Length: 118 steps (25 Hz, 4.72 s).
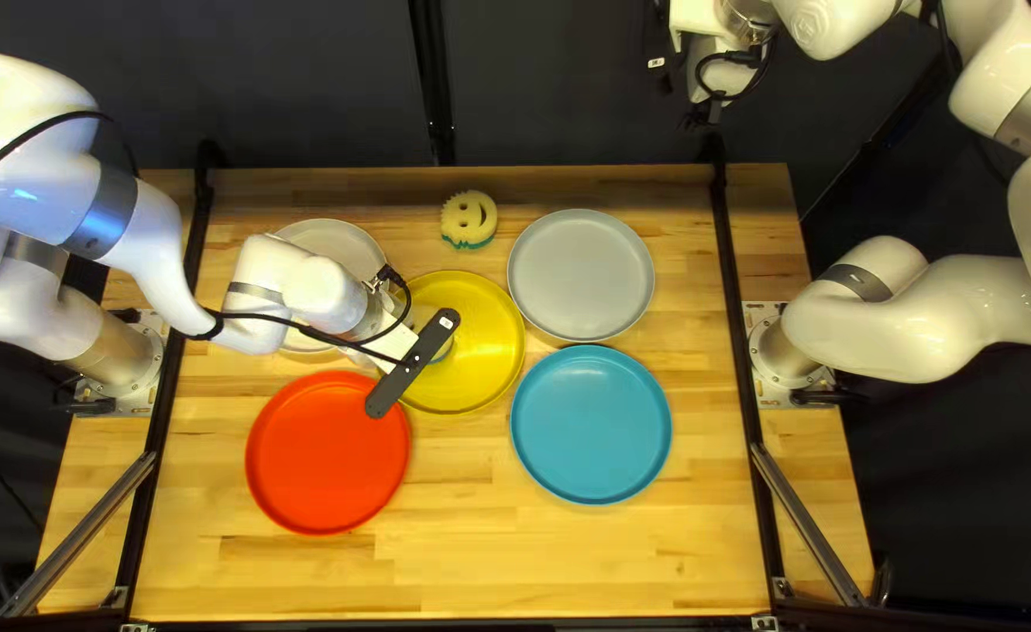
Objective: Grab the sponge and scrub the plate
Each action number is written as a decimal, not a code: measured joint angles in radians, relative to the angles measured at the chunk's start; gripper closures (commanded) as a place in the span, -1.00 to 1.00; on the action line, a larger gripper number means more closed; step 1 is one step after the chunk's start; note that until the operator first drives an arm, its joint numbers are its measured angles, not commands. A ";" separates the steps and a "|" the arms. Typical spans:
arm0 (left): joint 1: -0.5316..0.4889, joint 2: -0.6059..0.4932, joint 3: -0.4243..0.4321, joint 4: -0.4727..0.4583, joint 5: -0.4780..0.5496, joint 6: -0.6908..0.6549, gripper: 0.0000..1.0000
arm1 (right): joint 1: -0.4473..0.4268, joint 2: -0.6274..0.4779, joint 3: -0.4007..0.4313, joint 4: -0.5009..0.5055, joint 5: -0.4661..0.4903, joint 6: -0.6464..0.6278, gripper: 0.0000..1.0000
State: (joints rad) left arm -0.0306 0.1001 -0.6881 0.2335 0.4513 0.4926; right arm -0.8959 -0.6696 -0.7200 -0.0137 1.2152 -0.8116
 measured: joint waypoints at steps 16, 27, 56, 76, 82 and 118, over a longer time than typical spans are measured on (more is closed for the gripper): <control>-0.088 0.042 -0.042 0.037 -0.004 -0.082 1.00 | 0.000 0.000 0.000 0.000 0.000 0.000 -1.00; 0.065 0.036 -0.043 -0.005 0.021 0.072 1.00 | 0.000 0.000 0.000 0.000 0.000 0.000 -1.00; -0.018 0.028 -0.052 0.040 0.009 -0.014 1.00 | 0.000 0.000 0.000 0.000 0.000 0.000 -1.00; -0.071 0.103 -0.123 0.003 -0.009 -0.010 1.00 | 0.000 0.000 0.000 0.000 0.000 0.000 -1.00; -0.114 0.108 -0.139 0.045 -0.011 -0.061 1.00 | 0.000 0.000 0.000 0.000 0.000 0.000 -1.00; -0.052 0.173 -0.227 0.022 0.017 0.066 1.00 | 0.000 0.000 0.000 0.000 0.000 0.000 -1.00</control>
State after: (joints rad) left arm -0.0823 0.2733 -0.9154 0.2550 0.4678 0.5584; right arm -0.8959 -0.6696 -0.7200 -0.0137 1.2152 -0.8116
